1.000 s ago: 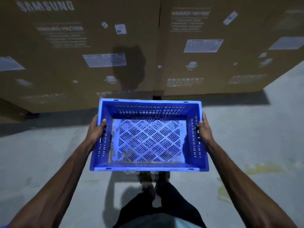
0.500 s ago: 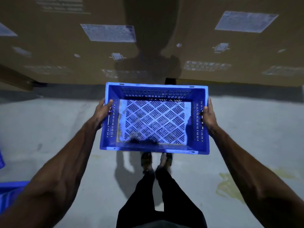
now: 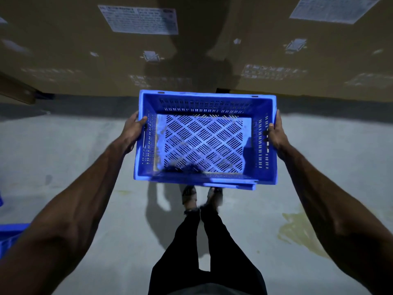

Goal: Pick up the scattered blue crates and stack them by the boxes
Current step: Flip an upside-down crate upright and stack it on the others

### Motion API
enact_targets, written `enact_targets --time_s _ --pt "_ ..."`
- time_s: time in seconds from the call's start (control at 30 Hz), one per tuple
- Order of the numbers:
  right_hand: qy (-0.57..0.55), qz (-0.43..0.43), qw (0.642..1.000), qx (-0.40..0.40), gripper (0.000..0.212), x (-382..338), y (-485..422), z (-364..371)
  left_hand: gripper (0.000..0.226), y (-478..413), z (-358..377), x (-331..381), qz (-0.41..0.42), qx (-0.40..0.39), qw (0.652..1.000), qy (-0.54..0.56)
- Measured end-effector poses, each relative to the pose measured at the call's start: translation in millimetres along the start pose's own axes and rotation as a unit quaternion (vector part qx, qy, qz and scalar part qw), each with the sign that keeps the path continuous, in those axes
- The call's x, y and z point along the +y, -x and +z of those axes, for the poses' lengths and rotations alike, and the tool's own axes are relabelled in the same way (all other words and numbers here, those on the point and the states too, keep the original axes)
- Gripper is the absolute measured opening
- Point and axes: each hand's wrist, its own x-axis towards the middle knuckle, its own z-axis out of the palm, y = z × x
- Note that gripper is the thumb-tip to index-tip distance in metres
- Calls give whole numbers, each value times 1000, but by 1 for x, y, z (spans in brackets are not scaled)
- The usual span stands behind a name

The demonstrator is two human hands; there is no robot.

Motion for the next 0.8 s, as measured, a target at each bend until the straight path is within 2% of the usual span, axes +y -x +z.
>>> enact_targets --time_s 0.1,0.17,0.27,0.37,0.43,0.53,0.63,0.73,0.8 --pt "87 -9 996 14 72 -19 15 1 46 7 -5 -6 45 45 992 -107" --pt "140 -7 989 53 74 -29 28 2 56 18 -4 -14 121 103 963 -219" --pt "207 -41 970 123 68 -35 53 8 55 57 8 -18 221 151 923 -278" --pt "214 -95 960 154 63 -32 91 25 54 101 26 -37 309 79 897 -307" --pt "266 -138 942 151 60 -20 122 39 60 129 41 -59 324 9 879 -349" --pt "331 -180 921 101 59 6 164 61 68 165 62 -96 339 -57 839 -422" --pt "389 -192 900 42 68 31 186 74 68 180 78 -116 379 -79 787 -481" --pt "431 -204 879 2 80 51 191 75 71 176 83 -116 318 -108 738 -585" --pt "445 -224 867 3 78 58 189 74 68 168 82 -119 302 -103 729 -606"
